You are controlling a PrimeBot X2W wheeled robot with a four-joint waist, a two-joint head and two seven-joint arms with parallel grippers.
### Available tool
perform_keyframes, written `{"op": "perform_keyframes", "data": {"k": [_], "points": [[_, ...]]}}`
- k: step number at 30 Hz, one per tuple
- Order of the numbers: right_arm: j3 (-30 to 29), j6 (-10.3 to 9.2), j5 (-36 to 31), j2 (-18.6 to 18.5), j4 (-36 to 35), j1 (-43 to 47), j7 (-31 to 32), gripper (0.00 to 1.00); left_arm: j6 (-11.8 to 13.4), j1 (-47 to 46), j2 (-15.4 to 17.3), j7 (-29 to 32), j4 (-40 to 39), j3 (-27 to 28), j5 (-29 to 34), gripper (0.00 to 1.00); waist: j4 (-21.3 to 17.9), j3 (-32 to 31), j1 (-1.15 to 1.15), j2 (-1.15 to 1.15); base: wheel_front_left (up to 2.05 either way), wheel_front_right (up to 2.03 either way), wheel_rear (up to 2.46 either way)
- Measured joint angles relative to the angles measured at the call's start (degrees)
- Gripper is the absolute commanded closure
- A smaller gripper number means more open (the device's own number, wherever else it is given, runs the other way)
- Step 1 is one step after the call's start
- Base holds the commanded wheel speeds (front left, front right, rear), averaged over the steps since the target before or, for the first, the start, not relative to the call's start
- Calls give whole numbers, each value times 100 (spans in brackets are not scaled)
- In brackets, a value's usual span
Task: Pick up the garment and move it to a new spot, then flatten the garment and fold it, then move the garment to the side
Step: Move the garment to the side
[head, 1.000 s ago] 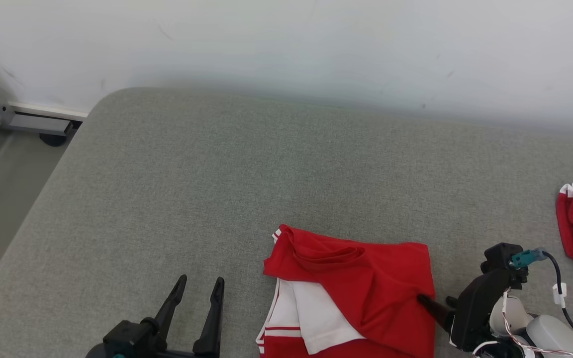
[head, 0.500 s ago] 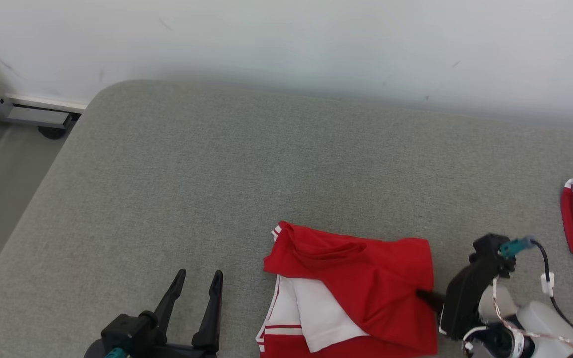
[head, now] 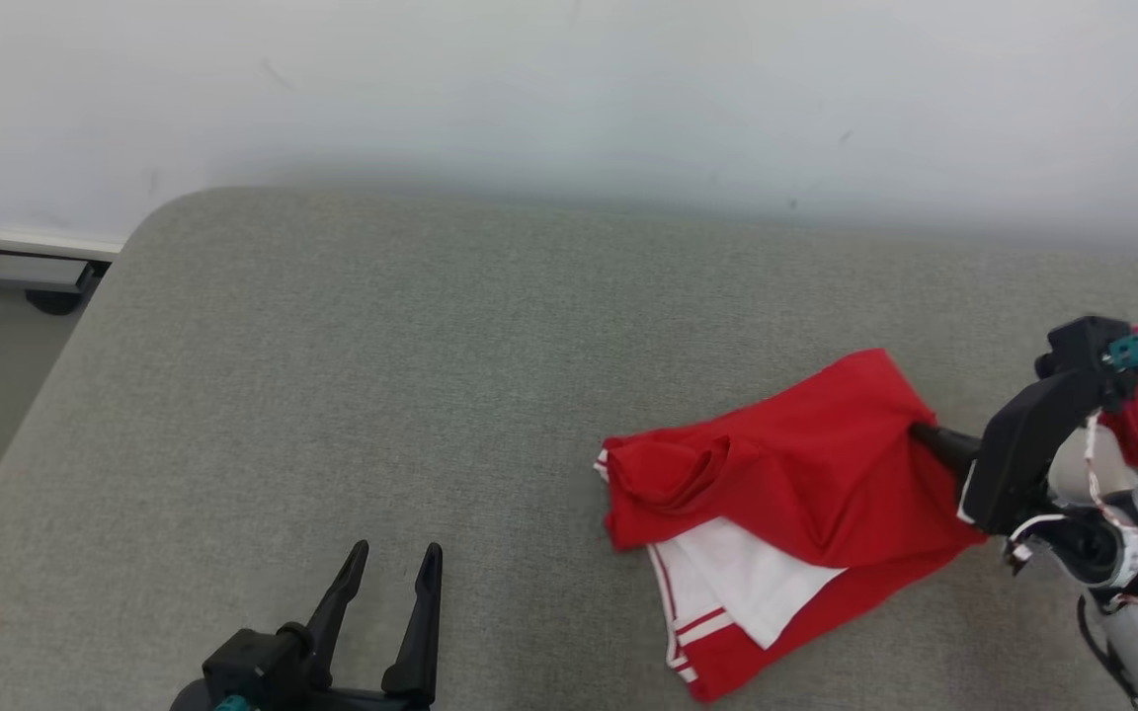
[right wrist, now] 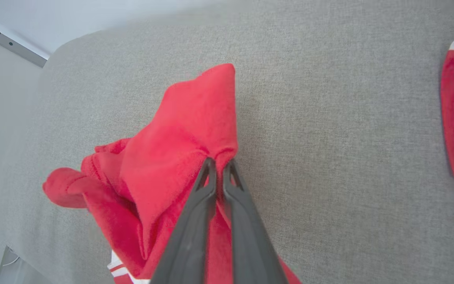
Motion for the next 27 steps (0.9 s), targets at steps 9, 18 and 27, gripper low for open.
{"op": "perform_keyframes", "data": {"k": [9, 18, 27], "points": [[-280, -9, 43, -218, -27, -431, -7, 100, -3, 2, 14, -46, -35, 29, 0, 0, -254, 77, 0, 0, 0, 0, 0], [-302, -11, -54, -446, 174, -907, 114, 100, -7, -8, 55, -47, -98, 51, 0, 0, -428, 241, 0, 0, 0, 0, 0], [-377, -68, -269, -783, 245, -1446, 244, 100, -53, -46, 148, -46, -214, 100, 1, 0, -583, 551, 0, 0, 0, 0, 0]]}}
